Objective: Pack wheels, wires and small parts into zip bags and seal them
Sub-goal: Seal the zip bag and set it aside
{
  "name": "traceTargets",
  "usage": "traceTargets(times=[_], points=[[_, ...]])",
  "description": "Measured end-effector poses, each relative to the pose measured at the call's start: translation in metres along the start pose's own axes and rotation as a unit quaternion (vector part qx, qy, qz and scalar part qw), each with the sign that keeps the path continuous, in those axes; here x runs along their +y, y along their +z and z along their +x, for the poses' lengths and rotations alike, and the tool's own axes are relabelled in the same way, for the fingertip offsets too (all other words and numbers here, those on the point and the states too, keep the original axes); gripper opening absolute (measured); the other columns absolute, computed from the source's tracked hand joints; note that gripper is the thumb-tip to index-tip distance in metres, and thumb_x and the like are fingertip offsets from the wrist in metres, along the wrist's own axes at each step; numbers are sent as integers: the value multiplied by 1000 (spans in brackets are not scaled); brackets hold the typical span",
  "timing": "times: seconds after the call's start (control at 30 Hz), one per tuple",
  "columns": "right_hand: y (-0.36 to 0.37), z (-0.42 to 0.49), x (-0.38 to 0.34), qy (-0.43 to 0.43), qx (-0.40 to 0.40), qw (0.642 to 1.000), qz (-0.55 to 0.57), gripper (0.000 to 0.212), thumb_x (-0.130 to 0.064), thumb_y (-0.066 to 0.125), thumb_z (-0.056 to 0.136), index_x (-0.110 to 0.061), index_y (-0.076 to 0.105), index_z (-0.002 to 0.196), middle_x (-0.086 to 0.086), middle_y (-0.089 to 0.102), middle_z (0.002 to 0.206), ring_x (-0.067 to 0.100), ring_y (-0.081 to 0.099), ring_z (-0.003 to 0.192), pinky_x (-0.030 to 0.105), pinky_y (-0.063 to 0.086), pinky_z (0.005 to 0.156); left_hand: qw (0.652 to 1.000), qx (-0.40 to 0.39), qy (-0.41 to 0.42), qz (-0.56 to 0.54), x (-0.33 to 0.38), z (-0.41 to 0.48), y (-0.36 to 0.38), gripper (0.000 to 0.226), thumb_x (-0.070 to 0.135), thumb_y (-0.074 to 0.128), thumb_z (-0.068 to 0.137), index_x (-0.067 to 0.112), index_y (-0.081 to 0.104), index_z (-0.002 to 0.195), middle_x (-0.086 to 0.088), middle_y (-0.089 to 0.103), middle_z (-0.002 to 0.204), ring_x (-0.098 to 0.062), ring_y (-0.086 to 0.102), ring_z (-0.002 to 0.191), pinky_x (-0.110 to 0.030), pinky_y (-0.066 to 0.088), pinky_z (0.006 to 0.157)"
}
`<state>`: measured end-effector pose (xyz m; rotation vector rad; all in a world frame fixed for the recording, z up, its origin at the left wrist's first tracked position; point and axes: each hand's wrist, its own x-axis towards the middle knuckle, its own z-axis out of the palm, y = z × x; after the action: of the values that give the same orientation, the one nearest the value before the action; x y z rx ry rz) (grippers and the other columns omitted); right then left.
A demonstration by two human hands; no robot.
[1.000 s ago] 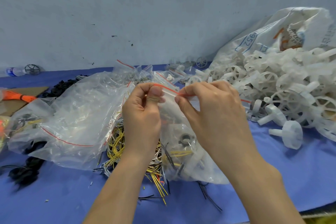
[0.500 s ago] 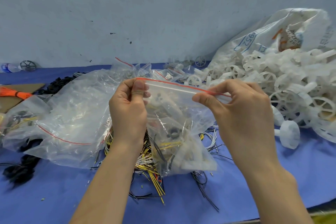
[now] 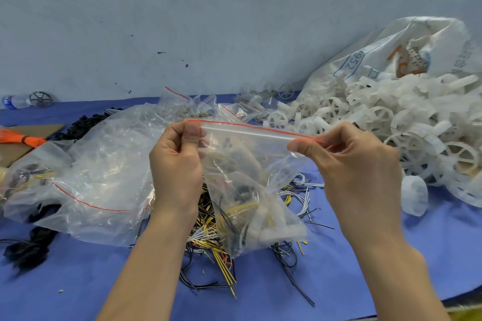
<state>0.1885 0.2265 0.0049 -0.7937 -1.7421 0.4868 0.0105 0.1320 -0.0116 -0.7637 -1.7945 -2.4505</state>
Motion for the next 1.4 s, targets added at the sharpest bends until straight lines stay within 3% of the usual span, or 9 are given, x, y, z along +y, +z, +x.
traceTargets(times=[0.13, 0.3, 0.43, 0.5, 0.57, 0.73, 1.03, 1.27, 1.4], points=[[2, -1, 3, 1, 18, 1000, 17, 34, -59, 77, 72, -27, 65, 68, -14, 64, 69, 21, 60, 70, 46, 49, 66, 1000, -7, -1, -2, 1, 0, -1, 18, 27, 58, 98, 24, 66, 82, 14, 67, 71, -4, 58, 65, -22, 52, 68], [3, 3, 5, 62, 1, 978, 198, 15, -42, 74, 85, -31, 66, 77, -14, 66, 70, 3, 57, 65, 24, 43, 66, 997, -74, -23, 9, 18, -4, -6, 16, 30, 55, 99, 22, 65, 88, 11, 68, 79, -8, 63, 75, -31, 53, 71], [8, 1, -5, 106, -25, 937, 332, 18, -39, 68, 85, -22, 67, 84, 9, 71, 81, 11, 63, 74, 14, 47, 69, 956, -109, 182, 205, 47, -15, -1, 19, 39, 60, 96, 32, 58, 114, 14, 62, 112, -3, 58, 104, -22, 44, 90], [13, -3, -11, 113, -45, 927, 355, 18, -39, 69, 83, -21, 69, 82, 6, 71, 76, 11, 64, 73, 14, 48, 69, 893, -144, 303, 299, 65, -25, 13, 27, 42, 58, 95, 33, 58, 120, 14, 60, 118, -10, 54, 111, -32, 41, 97], [17, -6, -15, 110, -53, 922, 367, 17, -39, 69, 83, -22, 69, 81, -1, 69, 71, 9, 62, 71, 15, 48, 67, 856, -200, 342, 333, 75, -35, 27, 20, 38, 57, 96, 29, 65, 112, 13, 66, 108, -14, 59, 104, -43, 42, 97], [20, -6, -14, 128, -34, 911, 391, 24, -40, 66, 87, -16, 65, 84, -2, 69, 75, 10, 63, 72, 19, 50, 69, 860, -280, 277, 324, 69, -39, 34, 17, 35, 56, 98, 25, 69, 99, 9, 67, 95, -17, 63, 94, -44, 46, 88], [25, 15, 0, 123, 43, 930, 344, 18, -31, 63, 97, -27, 58, 80, -17, 62, 65, 5, 59, 67, 17, 45, 68, 876, -225, 248, 348, 56, -22, -18, 12, 47, 56, 89, 35, 60, 85, 21, 61, 84, -5, 55, 84, -40, 46, 79], [30, 14, 3, 129, 56, 931, 338, 20, -36, 64, 96, -27, 58, 78, -19, 62, 63, 6, 54, 64, 12, 43, 61, 887, -199, 185, 374, 41, -7, -48, 47, 77, 47, 78, 32, 61, 78, 16, 64, 76, -3, 59, 78, -39, 49, 69], [32, 14, -1, 132, 51, 932, 334, 20, -39, 64, 95, -27, 59, 79, -18, 63, 63, 5, 55, 63, 15, 44, 63, 896, -188, 180, 359, 40, -7, -53, 50, 82, 50, 74, 33, 56, 72, 20, 59, 63, -5, 53, 55, -24, 38, 50]])
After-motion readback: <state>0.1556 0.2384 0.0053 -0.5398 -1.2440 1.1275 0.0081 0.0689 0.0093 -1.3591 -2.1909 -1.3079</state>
